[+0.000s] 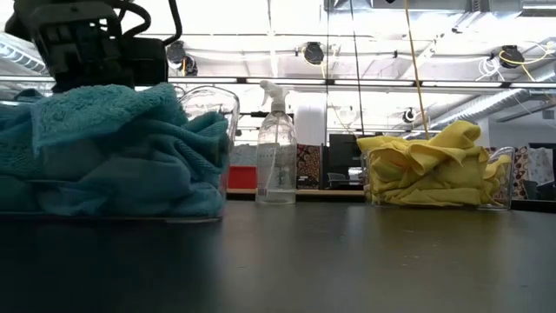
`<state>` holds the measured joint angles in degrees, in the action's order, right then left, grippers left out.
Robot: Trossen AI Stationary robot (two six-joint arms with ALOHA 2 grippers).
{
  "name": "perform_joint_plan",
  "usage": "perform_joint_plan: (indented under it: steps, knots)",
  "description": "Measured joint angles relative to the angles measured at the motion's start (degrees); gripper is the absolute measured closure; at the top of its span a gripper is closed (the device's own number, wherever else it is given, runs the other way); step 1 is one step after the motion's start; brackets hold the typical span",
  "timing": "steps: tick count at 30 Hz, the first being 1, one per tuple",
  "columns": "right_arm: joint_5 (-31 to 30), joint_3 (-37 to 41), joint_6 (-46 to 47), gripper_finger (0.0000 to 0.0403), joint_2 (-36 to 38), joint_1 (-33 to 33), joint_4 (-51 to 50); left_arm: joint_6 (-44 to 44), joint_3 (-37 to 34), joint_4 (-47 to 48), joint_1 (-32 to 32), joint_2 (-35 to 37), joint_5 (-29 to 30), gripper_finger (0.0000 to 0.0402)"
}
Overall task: Sort microfiber towel by color & place in baskets
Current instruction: Put the blue towel into the bottom transparent bin
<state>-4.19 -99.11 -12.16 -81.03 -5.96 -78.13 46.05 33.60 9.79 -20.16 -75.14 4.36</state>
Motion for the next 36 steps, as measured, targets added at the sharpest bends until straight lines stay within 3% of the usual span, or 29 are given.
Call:
perform_joint_plan:
  steps: [9,17,25,36]
  knots:
    - [3.06,0.0,-1.2,0.0193,-0.02,0.02,3.7,-0.5,0.14,-2.28,-0.04,6.89,-1.21,0.0264]
    - [4.39,0.0,-2.28,0.0193,-0.02,0.02,7.28,-3.2,-0.68,-9.06,-0.03,11.91,2.24,0.0193]
    - [9.59,3.05,-3.5,0.0193,-0.09,0.02,12.86,-4.48,-1.83,-19.09,0.98,12.38,2.06,0.0182]
    - [17.2,15.36,-5.21,0.0193,-0.07,2.71,28.63,-6.19,-1.83,-27.99,1.03,12.4,-2.49,0.0182]
